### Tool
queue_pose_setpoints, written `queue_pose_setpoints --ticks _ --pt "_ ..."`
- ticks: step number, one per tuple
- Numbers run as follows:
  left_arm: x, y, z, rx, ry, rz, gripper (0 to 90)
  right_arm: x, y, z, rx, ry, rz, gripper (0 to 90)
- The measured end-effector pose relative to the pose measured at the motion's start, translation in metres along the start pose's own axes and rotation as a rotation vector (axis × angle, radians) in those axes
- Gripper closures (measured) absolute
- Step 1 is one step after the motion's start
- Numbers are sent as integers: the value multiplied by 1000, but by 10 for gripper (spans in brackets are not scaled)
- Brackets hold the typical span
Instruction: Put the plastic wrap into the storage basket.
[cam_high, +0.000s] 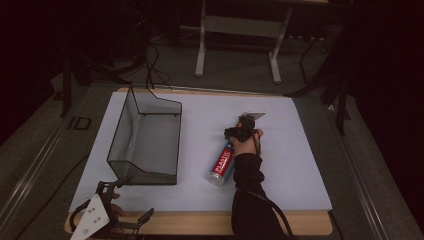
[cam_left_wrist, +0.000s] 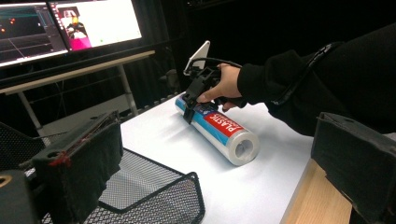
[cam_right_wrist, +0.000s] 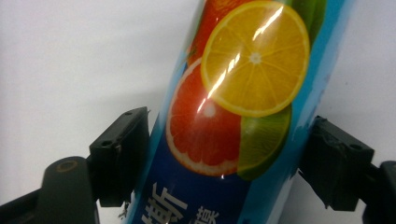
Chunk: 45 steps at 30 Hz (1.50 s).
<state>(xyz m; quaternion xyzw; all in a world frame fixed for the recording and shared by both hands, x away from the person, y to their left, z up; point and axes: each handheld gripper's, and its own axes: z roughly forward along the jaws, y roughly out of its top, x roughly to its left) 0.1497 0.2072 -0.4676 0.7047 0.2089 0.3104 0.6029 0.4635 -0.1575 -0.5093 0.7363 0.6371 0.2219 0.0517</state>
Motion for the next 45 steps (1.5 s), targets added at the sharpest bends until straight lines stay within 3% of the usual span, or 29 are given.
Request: queue_pose_setpoints --ticks 2,8,10,11,12,19,21,26,31,33,34,37,38,39,41,45 --pt "0 0 0 0 -1 1 27 -2 0 -1 -1 19 20 240" --pt "0 0 0 1 4 4 27 5 2 -2 8 1 -22 273" --pt "0 0 -1 0 3 2 27 10 3 -4 5 -12 -51 300" --pt "0 0 -1 -1 5 3 27 17 3 -6 6 -38 -117 314" --pt "0 0 -1 -1 4 3 27 17 3 -6 6 -38 -117 314" --pt "1 0 0 0 5 0 27 35 -1 -6 14 -77 -280 316" --pt "1 0 -1 0 7 -1 28 38 -1 -8 18 -81 -303 316" --pt "1 0 -1 -2 7 0 27 53 -2 -25 -14 -41 -501 316" --pt "1 0 -1 -4 10 0 28 65 -8 -42 -18 -55 -773 318" --pt "1 0 -1 -4 10 -1 28 65 -10 -46 -19 -44 -822 317" --pt "1 0 -1 -3 9 -1 27 63 -10 -49 -7 -7 -838 316" --pt "1 0 0 -3 8 -3 28 62 -17 -57 -5 47 -949 315" --pt "1 0 0 -3 8 -3 27 62 -17 -57 -5 47 -949 315" --pt "1 0 0 -2 8 -2 27 65 -25 -62 14 32 -1035 316" --pt "1 0 0 -3 10 -1 28 65 -30 -65 21 17 -1073 316" --pt "1 0 0 -4 8 -1 27 61 -37 -67 47 51 -1114 318"
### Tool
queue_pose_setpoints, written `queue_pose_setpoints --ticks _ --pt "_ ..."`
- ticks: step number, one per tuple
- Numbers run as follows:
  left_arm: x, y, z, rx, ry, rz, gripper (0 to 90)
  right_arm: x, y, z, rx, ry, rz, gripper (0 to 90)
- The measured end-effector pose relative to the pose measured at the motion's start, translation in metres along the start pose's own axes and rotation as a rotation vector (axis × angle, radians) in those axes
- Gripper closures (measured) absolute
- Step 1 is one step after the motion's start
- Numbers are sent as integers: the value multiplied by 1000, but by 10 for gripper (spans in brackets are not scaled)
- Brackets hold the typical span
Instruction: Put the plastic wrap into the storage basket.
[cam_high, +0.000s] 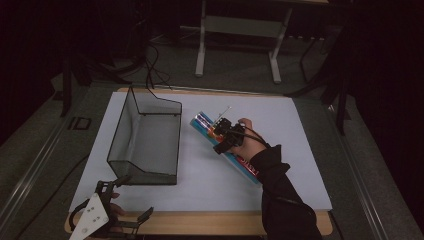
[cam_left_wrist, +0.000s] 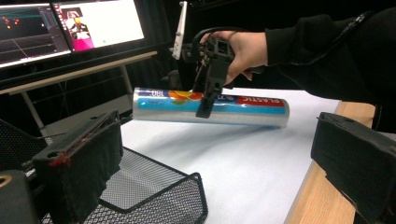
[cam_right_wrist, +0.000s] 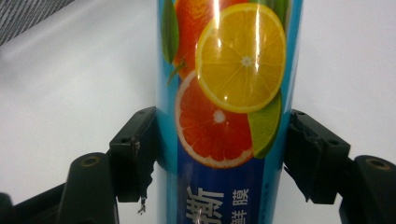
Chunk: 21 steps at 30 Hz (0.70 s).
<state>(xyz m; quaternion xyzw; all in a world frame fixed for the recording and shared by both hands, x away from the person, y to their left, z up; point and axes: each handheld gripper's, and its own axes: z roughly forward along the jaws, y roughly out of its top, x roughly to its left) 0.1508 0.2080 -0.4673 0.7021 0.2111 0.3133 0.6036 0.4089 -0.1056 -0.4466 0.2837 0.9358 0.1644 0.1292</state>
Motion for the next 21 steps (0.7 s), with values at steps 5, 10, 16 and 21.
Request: queue_pose_setpoints --ticks 5,10,16,21 --pt "0 0 0 4 0 3 27 5 -4 12 10 12 -16 319" --pt "0 0 0 3 1 5 27 9 -5 29 35 25 -33 318" --pt "0 0 0 3 -1 9 28 11 -6 43 70 44 -38 318" --pt "0 0 0 5 -1 11 27 12 -7 45 74 45 -43 318"
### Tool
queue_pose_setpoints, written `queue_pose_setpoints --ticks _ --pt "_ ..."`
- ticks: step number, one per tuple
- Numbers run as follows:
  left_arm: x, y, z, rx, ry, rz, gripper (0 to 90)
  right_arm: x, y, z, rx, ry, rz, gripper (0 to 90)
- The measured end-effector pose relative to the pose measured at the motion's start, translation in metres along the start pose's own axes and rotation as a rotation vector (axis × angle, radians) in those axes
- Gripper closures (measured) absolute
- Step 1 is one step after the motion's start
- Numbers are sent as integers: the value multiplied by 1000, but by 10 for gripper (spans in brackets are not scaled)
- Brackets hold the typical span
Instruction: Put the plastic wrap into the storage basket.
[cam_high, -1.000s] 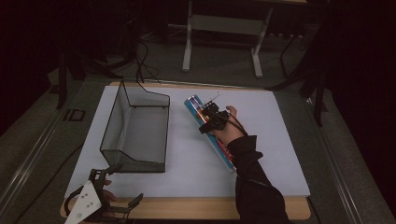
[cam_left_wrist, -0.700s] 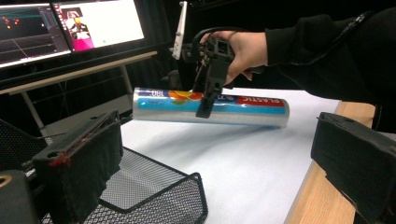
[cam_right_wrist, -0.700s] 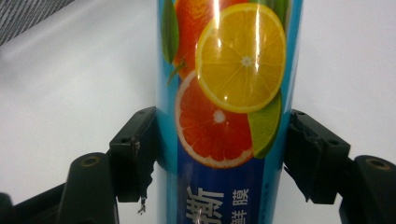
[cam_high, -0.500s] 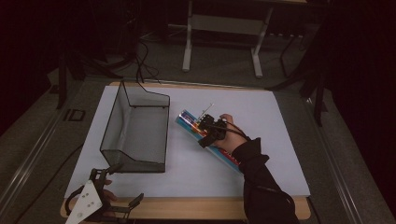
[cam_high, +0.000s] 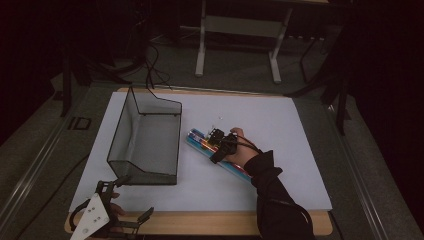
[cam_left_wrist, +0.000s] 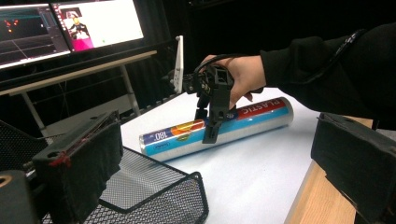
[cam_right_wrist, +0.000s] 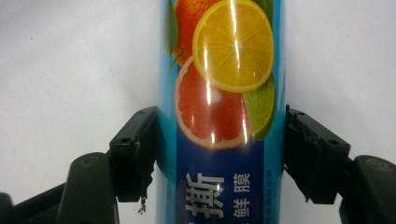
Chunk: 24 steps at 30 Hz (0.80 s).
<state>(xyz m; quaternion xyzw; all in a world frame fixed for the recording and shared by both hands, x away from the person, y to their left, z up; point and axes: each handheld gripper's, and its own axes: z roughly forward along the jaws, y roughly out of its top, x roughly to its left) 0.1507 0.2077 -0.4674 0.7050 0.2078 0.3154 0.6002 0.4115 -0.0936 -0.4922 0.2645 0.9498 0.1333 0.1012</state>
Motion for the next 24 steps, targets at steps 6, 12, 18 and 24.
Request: queue_pose_setpoints --ticks 6,12,18,24 --pt "-1 0 1 2 -2 0 28 -1 -4 0 -29 6 3 318" --pt "-1 0 1 2 -2 1 27 -2 -3 0 -20 13 7 312" --pt "-1 0 1 4 -8 1 27 -8 -8 -5 -32 61 81 128" --pt "-1 0 2 6 -3 -3 27 -15 -19 -18 -53 42 25 144"
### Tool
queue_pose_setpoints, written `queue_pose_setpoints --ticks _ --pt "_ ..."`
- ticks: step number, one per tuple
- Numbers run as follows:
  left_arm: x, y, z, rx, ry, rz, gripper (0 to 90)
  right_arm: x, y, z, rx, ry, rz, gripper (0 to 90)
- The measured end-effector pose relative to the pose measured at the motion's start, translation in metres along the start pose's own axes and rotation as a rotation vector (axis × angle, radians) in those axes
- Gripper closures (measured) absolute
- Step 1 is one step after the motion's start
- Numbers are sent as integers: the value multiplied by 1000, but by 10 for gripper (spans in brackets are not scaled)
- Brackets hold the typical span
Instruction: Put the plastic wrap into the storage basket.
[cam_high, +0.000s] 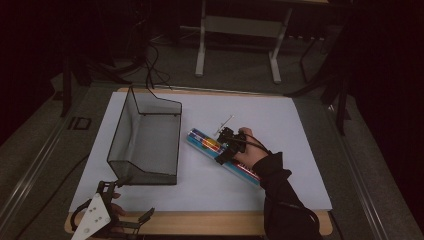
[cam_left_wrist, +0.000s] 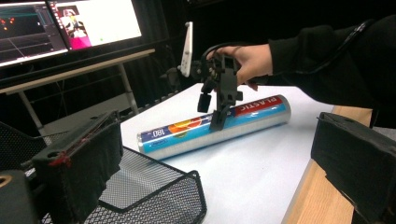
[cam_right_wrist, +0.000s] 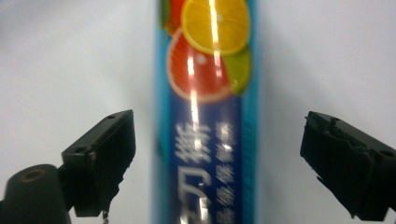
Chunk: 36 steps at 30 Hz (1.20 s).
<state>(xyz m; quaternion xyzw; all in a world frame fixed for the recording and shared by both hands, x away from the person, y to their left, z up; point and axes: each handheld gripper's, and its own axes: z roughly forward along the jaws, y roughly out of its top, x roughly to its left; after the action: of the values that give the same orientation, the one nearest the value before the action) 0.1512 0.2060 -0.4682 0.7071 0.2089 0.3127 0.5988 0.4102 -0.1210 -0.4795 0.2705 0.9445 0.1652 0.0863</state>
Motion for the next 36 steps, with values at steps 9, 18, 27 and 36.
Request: queue_pose_setpoints --ticks 9,18,27,36 --pt "0 0 1 6 -6 0 28 6 -7 3 54 24 -26 101" --pt "0 0 1 5 -14 -4 27 4 3 18 90 39 1 131" --pt "-1 -1 2 9 -21 -3 27 -2 11 30 129 28 21 246" --pt "-2 -1 3 18 -23 3 27 2 17 37 198 -9 -1 315"
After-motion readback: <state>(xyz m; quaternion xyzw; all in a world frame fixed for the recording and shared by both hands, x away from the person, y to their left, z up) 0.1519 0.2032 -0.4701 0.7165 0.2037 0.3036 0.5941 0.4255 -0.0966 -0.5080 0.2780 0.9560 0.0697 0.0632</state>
